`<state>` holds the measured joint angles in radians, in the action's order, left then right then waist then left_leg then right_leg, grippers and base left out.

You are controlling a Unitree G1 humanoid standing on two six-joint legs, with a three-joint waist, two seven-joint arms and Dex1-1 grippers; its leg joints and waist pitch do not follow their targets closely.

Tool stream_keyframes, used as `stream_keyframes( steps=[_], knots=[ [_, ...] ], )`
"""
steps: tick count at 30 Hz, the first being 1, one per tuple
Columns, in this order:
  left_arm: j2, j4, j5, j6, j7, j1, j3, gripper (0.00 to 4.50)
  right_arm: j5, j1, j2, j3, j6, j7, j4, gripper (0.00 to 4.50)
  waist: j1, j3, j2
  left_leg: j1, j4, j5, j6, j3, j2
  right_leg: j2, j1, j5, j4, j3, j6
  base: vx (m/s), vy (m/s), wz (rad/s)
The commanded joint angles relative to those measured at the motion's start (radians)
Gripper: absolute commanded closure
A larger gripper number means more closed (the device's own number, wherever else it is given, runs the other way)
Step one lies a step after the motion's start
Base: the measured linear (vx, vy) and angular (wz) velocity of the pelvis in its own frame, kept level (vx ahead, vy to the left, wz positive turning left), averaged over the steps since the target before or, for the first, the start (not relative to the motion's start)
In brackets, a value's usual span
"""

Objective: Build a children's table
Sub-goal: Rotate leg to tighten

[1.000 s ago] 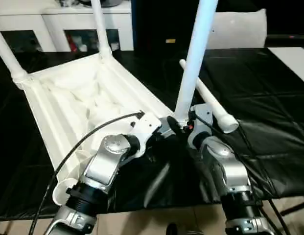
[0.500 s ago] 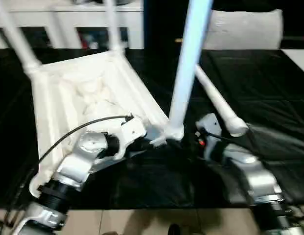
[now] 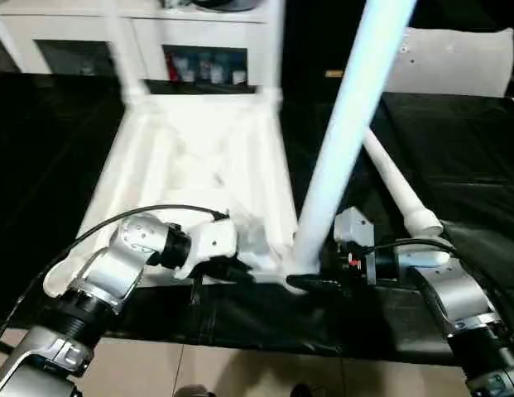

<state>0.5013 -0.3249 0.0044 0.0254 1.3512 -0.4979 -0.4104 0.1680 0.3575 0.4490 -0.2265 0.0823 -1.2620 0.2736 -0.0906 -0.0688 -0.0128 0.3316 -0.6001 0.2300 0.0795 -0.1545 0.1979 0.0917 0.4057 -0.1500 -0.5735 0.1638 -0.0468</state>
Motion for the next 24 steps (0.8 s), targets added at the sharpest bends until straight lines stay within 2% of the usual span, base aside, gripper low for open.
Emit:
stream_keyframes(
  steps=[1,4,6,9,10,13,19,23,24],
  knots=[
    [-0.001,-0.007,0.022,-0.045,0.068,-0.019,-0.054,4.5,0.004,0.017,0.016,-0.014,-0.026,-0.04,0.019,0.79,0.008,0.067,0.011,0.011,0.07,0.082,-0.093,-0.003,0.038,0.071,-0.066,-0.329,0.064,-0.078,-0.129,0.0,0.0,0.0],
    [0.002,-0.023,0.023,-0.059,0.075,-0.027,-0.059,4.5,-0.001,0.022,0.021,-0.025,-0.04,-0.065,0.03,0.95,0.009,0.066,0.012,0.012,0.071,0.093,-0.086,-0.002,0.037,0.071,-0.067,-0.358,0.067,-0.078,-0.117,0.0,0.0,0.0],
    [0.004,-0.026,0.023,-0.062,0.078,-0.029,-0.06,4.5,0.002,0.022,0.021,-0.027,-0.04,-0.071,0.031,1.21,0.009,0.067,0.013,0.012,0.07,0.089,-0.087,-0.002,0.037,0.07,-0.067,-0.359,0.067,-0.078,-0.113,0.0,0.0,0.0],
    [0.007,-0.036,0.025,-0.073,0.084,-0.032,-0.061,4.5,0.004,0.024,0.023,-0.031,-0.045,-0.085,0.035,1.39,0.008,0.068,0.012,0.012,0.069,0.079,-0.09,-0.002,0.037,0.069,-0.066,-0.346,0.065,-0.077,-0.116,0.0,0.0,0.0],
    [0.009,-0.043,0.026,-0.081,0.088,-0.034,-0.061,4.5,0.004,0.024,0.025,-0.034,-0.048,-0.091,0.037,1.59,0.009,0.067,0.012,0.013,0.07,0.077,-0.091,-0.001,0.038,0.069,-0.066,-0.341,0.064,-0.077,-0.119,0.0,0.0,0.0],
    [0.01,-0.056,0.025,-0.089,0.088,-0.036,-0.06,4.5,0.01,0.022,0.022,-0.035,-0.047,-0.097,0.038,1.68,0.008,0.068,0.012,0.014,0.069,0.075,-0.092,-0.002,0.036,0.068,-0.067,-0.338,0.064,-0.077,-0.12,0.0,0.0,0.0],
    [-0.012,-0.035,0.002,-0.03,0.024,-0.01,-0.026,4.5,0.044,-0.026,-0.014,-0.022,0.021,-0.047,-0.02,1.75,0.008,0.065,0.012,0.012,0.071,0.082,-0.087,-0.002,0.039,0.067,-0.066,-0.348,0.066,-0.077,-0.116,0.0,0.0,0.0],
    [-0.069,0.033,-0.032,0.102,-0.112,0.031,0.034,4.5,0.053,-0.071,-0.11,0.011,0.135,0.14,-0.069,1.76,0.016,0.056,0.011,0.011,0.075,0.126,-0.062,-0.002,0.034,0.068,-0.063,-0.438,0.081,-0.073,-0.087,0.0,0.0,0.0],
    [-0.095,0.057,-0.038,0.141,-0.161,0.043,0.049,4.5,0.044,-0.075,-0.154,0.023,0.164,0.222,-0.071,1.76,0.022,0.055,0.012,0.008,0.076,0.144,-0.046,-0.002,0.031,0.068,-0.062,-0.483,0.087,-0.07,-0.068,0.0,0.0,0.0]
  ],
)
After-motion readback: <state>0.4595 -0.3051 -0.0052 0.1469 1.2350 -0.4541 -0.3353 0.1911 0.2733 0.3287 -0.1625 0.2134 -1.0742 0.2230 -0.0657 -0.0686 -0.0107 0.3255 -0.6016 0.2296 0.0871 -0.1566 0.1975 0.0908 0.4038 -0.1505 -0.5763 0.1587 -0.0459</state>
